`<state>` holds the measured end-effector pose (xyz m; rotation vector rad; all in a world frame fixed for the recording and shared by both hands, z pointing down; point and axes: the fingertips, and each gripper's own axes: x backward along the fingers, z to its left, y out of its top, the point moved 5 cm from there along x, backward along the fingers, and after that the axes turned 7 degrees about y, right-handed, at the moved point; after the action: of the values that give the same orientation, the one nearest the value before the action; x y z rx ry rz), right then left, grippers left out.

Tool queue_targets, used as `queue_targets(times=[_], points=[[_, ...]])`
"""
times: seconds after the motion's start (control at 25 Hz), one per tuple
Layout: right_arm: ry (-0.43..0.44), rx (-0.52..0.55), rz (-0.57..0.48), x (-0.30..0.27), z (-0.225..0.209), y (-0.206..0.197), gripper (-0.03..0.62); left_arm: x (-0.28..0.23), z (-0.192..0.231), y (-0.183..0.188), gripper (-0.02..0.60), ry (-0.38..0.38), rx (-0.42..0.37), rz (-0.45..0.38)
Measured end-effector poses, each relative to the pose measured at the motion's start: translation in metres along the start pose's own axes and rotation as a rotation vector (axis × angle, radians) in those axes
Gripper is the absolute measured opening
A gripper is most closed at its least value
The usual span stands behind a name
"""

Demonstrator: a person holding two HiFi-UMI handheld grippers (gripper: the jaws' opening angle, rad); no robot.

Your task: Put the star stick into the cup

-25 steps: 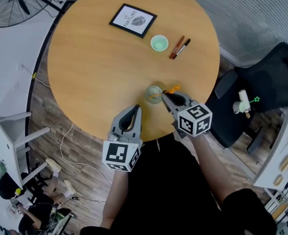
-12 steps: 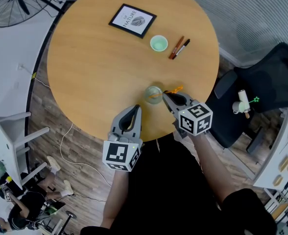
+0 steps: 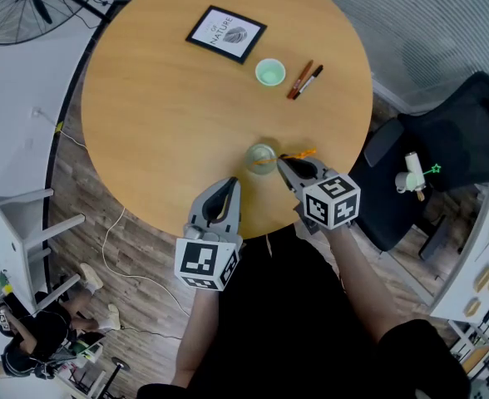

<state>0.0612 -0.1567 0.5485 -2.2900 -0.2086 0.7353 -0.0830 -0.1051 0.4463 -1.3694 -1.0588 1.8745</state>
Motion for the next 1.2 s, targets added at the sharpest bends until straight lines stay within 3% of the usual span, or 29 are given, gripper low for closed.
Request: queue_targets(times=[1.2], points=[[0.052,-0.041,0.012,0.008,0.000,-0.008,0.052,0.009,-0.011,-0.002,-0.002,0.023,0.005,0.000]])
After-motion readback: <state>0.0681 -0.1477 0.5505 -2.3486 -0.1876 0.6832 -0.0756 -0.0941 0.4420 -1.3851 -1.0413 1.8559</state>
